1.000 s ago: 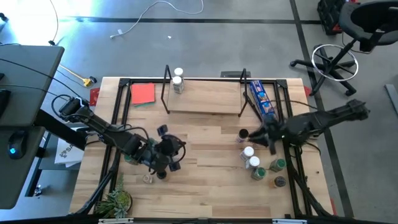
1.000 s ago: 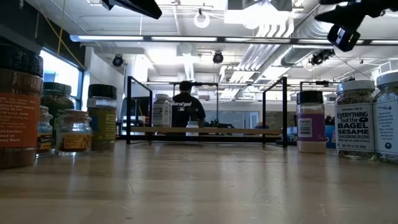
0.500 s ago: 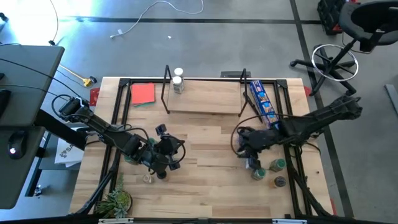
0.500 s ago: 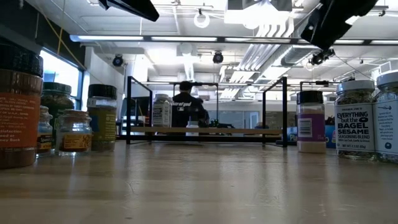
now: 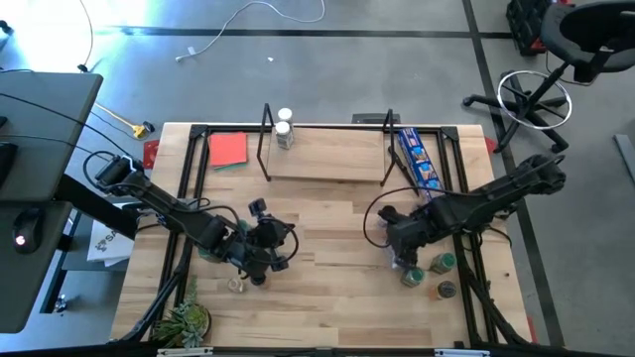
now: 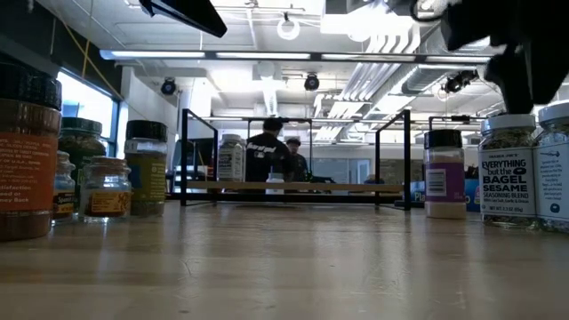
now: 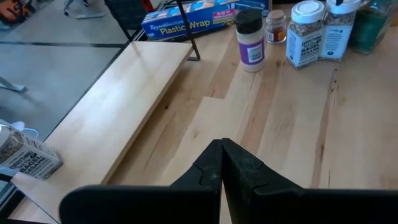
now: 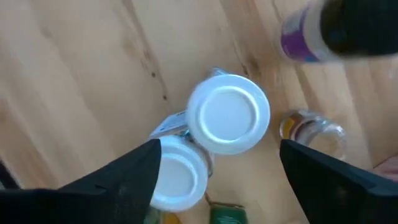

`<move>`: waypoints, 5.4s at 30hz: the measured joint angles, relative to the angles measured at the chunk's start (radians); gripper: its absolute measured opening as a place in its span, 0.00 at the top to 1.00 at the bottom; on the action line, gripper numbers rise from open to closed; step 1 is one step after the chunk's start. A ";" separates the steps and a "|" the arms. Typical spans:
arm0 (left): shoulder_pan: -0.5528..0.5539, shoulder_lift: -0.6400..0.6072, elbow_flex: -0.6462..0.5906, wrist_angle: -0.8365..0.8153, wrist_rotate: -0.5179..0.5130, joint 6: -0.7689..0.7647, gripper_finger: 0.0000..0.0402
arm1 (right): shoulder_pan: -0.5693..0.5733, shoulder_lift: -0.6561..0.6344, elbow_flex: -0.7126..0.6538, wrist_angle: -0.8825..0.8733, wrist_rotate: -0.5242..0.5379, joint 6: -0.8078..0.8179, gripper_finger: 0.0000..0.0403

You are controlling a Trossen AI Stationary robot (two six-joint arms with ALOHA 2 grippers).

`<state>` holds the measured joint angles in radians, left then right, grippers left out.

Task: Shelf spices
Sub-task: Put the white seasoning bottle on the shelf aligned with the other white seasoning bottles

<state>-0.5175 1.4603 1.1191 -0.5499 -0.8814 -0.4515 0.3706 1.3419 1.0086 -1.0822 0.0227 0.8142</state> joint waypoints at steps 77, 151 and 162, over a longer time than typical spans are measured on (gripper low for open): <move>0.140 -0.066 0.001 -0.254 0.440 -0.058 0.78 | -0.275 0.470 0.565 0.235 0.142 -0.954 0.25; 0.355 0.410 0.300 -0.107 0.874 0.244 0.79 | -0.052 0.238 -0.204 1.254 0.396 -0.264 0.25; 0.390 0.409 0.165 -0.180 0.871 -0.009 0.86 | -0.143 0.409 -0.181 1.280 0.180 -0.036 0.25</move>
<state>-0.1274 1.8692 1.2837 -0.7301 -0.0106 -0.4610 0.2272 1.7511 0.8277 0.1982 0.2025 0.7779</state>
